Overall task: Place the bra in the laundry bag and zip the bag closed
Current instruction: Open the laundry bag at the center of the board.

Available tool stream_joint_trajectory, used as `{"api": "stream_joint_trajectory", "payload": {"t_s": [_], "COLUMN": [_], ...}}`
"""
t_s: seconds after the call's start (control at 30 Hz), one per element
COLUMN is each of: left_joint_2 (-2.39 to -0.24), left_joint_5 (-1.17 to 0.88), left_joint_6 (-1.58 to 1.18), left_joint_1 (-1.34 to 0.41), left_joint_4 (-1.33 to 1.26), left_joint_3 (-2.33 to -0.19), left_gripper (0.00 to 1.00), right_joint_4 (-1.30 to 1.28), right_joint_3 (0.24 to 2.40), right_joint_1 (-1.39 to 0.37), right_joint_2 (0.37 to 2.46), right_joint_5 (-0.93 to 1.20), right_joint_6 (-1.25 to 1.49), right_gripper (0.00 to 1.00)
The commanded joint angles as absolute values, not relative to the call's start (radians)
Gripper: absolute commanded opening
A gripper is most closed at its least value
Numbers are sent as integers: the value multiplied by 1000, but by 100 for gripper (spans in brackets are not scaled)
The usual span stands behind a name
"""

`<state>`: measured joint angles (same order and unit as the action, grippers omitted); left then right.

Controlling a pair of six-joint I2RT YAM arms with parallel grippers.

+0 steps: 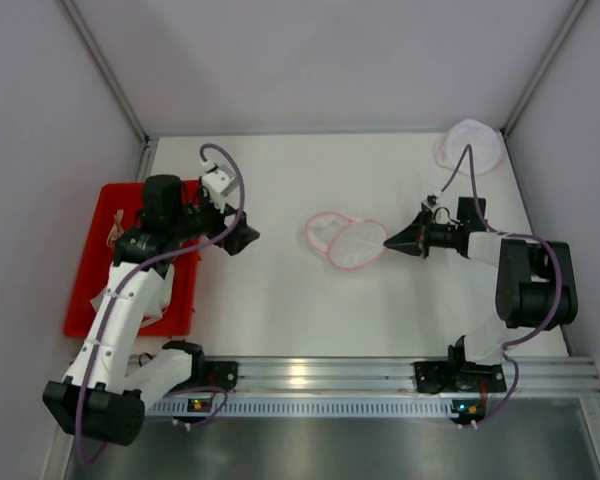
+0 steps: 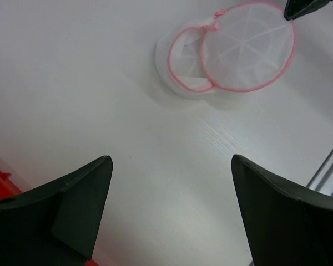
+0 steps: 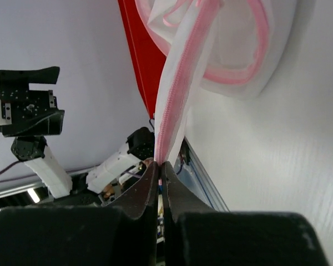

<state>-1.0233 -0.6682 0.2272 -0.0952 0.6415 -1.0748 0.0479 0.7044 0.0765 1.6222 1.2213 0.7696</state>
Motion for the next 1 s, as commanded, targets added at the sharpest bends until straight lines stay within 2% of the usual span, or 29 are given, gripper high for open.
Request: {"api": "stream_joint_trajectory", "payload": {"t_s": [0.0,0.07,0.17,0.37,0.57,0.77,0.83,0.97], "left_joint_2": [-1017,-1041,-1074,-1199,-1350,-1495,-1549,-1597], "left_joint_5": [-489,-392,-237,-11,100,253,294,314], "left_joint_6": [454,547,661,644,586,555,555,545], "left_joint_1": [-289,-386,-578,-957,-1106,-1114,-1114,-1097], "left_joint_4": [450,364,223,-29,-182,-245,-247,-249], "left_joint_3": [-1034,-1009,-947,-850,-824,-902,-939,-973], "left_gripper": [91,85,83,87,88,88,84,58], "right_joint_4": [164,176,178,163,282,340,344,324], "right_joint_3": [696,695,704,712,696,687,681,683], "right_joint_1": [37,26,20,15,8,-60,-71,-78], "right_joint_2": [1598,1601,1605,1565,1531,1513,1514,1508], "right_joint_5": [1264,1267,1263,1210,1196,1192,1192,1201], "right_joint_6": [876,900,916,923,1046,1107,1115,1098], "right_gripper": [0,0,0,0,0,0,0,0]}}
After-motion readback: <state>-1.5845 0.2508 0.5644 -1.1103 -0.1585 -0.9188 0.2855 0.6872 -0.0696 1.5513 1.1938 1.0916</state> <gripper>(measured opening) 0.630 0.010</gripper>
